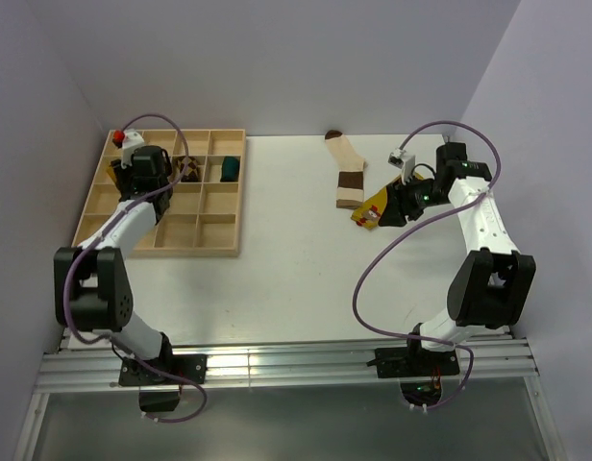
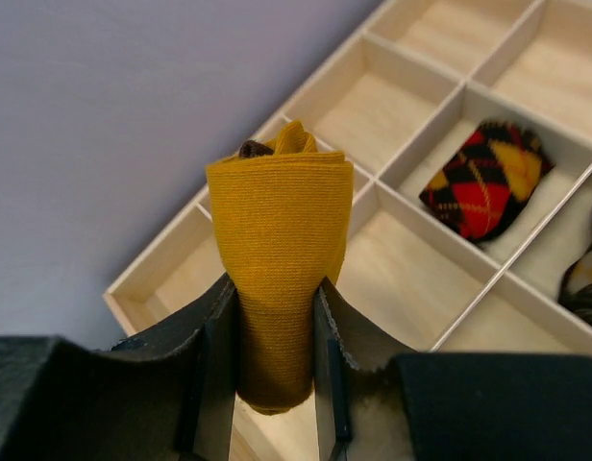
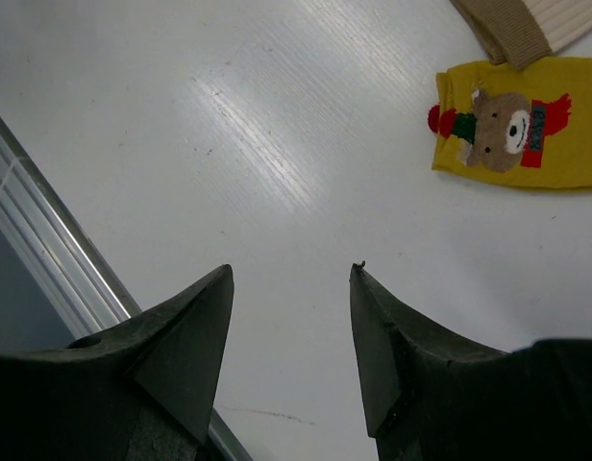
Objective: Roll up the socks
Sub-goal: Place the sock in the storage box.
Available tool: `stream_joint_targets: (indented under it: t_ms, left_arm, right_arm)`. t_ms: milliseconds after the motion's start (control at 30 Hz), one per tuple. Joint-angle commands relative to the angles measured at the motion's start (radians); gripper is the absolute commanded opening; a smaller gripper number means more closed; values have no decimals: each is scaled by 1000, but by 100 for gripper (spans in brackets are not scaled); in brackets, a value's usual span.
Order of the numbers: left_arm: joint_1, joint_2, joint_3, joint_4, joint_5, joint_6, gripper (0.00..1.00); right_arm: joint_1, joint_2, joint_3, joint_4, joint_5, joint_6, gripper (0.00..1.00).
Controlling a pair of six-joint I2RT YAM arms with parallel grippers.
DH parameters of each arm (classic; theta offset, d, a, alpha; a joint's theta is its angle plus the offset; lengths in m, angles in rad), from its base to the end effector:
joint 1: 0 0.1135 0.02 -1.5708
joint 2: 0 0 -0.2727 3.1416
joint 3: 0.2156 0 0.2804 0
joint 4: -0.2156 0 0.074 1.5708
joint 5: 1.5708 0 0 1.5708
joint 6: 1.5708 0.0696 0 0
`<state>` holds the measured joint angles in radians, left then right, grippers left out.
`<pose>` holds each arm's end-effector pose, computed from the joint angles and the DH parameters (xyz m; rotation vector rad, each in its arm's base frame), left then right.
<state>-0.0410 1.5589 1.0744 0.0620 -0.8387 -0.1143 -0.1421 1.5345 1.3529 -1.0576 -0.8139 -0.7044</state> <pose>0.3988 0.0354 0.2623 -0.5969 1.8172 0.7246 0.3338 0.0034 0.2804 -0.8343 2.2634 0.7801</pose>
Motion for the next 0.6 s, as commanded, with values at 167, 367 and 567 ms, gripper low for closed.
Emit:
stream_joint_targets:
  t_ms: [167,367,567]
  left_arm:
    - [18,217,145,-17,-36,42,0]
    - [38,323,214,-59,29,33,0]
    - [76,426,282,-179,167,-30,0]
  right_arm:
    - [-7,10,-1,-18,-39,-29,59]
    - [-7,6,-20,-12,-31,-32,59]
    - [-7,9,-24,-16,-31,-33,59]
